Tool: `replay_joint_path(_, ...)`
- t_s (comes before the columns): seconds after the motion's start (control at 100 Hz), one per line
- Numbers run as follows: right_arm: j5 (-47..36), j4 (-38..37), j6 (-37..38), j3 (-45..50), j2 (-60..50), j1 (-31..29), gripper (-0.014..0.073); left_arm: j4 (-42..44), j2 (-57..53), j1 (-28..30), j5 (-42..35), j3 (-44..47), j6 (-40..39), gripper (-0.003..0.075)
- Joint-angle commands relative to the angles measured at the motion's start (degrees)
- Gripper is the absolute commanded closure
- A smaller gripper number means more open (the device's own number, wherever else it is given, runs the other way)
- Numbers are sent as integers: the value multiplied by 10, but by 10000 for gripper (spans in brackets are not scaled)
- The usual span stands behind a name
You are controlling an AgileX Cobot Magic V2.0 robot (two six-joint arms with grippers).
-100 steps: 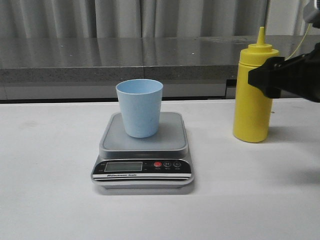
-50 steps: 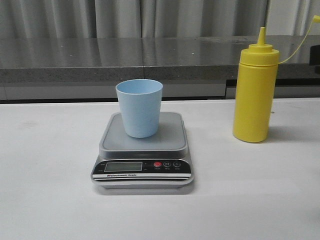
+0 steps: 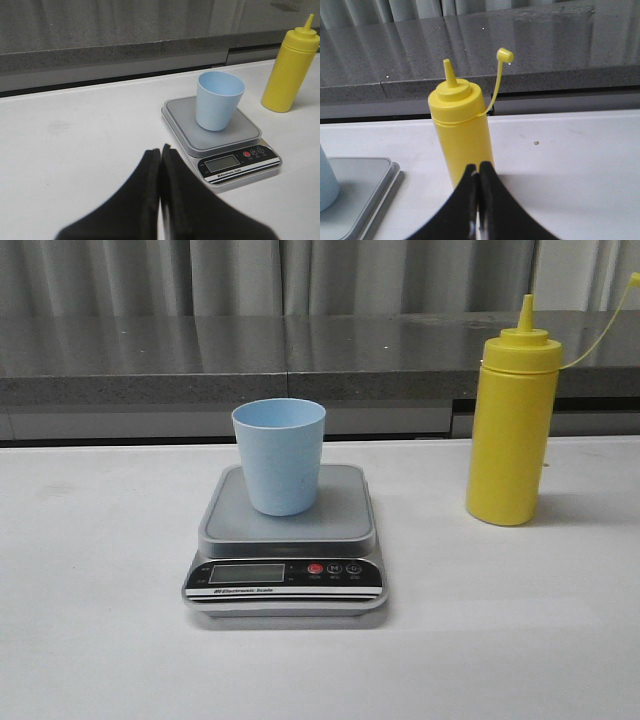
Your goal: Pour seasoning into cup on scale with both arms
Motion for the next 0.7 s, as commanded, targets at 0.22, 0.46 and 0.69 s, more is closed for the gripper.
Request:
replay_joint_path(0.22, 28, -8, 0, -3, -93, -2, 653, -10, 5, 0, -41, -15, -5, 741)
replay_joint_path(0.46, 34, -8, -2, 29, -147, -22, 653, -10, 5, 0, -41, -15, -5, 741)
replay_joint_path(0.69, 58, -10, 6, 47, -218, -59, 653, -10, 5, 0, -41, -15, -5, 741)
